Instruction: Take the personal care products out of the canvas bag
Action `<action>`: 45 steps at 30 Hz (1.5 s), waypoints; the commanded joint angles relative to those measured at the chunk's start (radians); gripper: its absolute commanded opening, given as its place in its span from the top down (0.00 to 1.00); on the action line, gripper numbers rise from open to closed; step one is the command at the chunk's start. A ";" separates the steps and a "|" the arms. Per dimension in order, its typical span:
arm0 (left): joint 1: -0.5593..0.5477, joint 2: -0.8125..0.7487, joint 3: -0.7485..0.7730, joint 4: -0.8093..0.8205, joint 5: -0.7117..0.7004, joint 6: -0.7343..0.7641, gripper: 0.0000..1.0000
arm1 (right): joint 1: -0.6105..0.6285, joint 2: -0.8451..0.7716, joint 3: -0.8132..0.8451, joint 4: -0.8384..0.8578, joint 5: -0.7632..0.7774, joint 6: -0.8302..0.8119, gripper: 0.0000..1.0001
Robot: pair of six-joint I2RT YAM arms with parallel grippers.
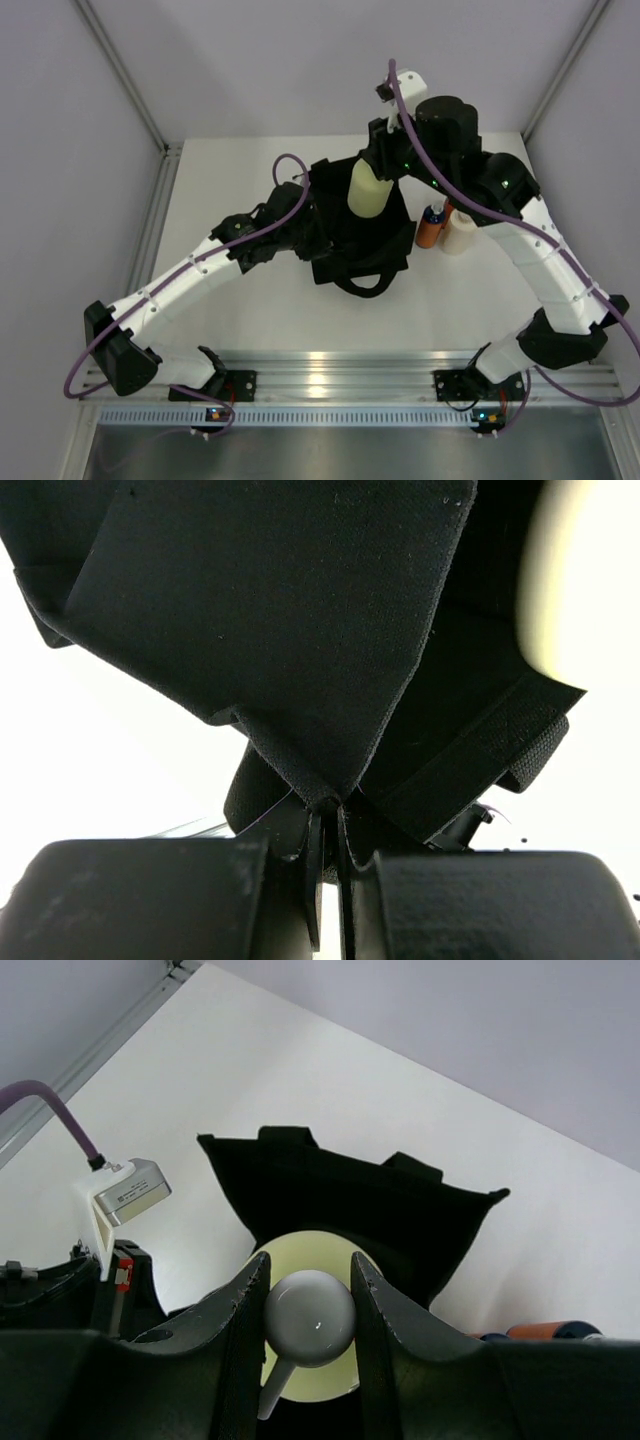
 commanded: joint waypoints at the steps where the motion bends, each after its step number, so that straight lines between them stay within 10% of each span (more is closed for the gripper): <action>1: 0.003 -0.021 0.017 0.016 -0.025 -0.006 1.00 | 0.021 -0.100 0.095 0.128 0.059 -0.005 1.00; 22: 0.003 -0.027 0.075 0.018 -0.083 -0.016 0.94 | -0.071 -0.246 -0.068 0.128 0.740 0.019 1.00; 45: 0.003 -0.096 0.023 0.016 -0.132 -0.045 0.93 | -0.315 -0.869 -1.263 0.691 0.493 0.168 1.00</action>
